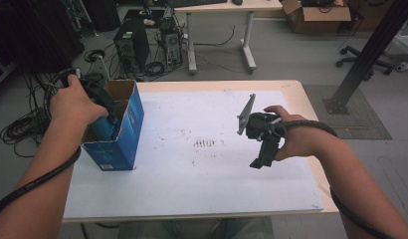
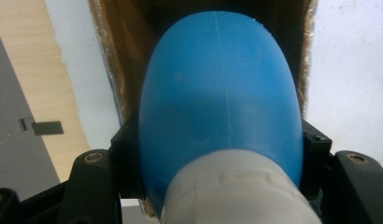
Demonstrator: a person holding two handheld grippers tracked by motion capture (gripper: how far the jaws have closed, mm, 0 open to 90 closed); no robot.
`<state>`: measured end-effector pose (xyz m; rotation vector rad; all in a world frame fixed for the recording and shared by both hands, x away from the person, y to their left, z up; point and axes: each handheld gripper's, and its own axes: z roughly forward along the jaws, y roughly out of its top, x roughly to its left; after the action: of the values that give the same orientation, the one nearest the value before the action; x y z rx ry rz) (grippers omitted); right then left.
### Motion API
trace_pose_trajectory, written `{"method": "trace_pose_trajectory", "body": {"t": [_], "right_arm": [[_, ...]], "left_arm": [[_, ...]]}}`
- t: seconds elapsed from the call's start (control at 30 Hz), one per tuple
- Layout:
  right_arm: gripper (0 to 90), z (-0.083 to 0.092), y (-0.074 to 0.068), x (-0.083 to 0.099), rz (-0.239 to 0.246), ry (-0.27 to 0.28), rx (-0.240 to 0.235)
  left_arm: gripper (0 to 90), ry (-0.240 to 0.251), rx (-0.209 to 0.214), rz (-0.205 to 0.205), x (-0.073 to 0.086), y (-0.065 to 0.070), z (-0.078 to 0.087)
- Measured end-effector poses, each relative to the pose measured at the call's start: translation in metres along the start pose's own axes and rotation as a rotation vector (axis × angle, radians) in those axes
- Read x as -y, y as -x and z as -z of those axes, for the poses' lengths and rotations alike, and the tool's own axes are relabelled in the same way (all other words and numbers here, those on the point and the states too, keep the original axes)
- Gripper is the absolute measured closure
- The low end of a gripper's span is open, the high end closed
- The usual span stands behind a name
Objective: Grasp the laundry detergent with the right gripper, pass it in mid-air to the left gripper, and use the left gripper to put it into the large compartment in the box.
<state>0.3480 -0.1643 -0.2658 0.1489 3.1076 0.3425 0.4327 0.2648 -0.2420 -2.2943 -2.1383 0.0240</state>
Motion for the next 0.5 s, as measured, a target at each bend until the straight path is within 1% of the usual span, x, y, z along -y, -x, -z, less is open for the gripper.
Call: {"method": "trace_pose_trajectory", "body": {"t": [0.07,0.27,0.4,0.5], "right_arm": [[0.8,-0.001,0.000,0.000,-0.003,0.003,-0.001],[0.8,-0.002,-0.001,0.001,-0.001,0.002,-0.001],[0.9,-0.002,-0.001,0.001,-0.003,0.004,-0.002],[0.9,-0.002,-0.002,0.002,-0.003,0.004,-0.002]], "left_arm": [[37.7,-0.005,-0.004,-0.003,-0.001,-0.001,-0.007],[37.7,-0.011,0.003,-0.005,-0.001,-0.002,-0.018],[37.7,-0.015,0.003,-0.007,-0.001,-0.002,-0.021],[37.7,-0.007,-0.003,-0.010,-0.002,-0.002,-0.023]]}}
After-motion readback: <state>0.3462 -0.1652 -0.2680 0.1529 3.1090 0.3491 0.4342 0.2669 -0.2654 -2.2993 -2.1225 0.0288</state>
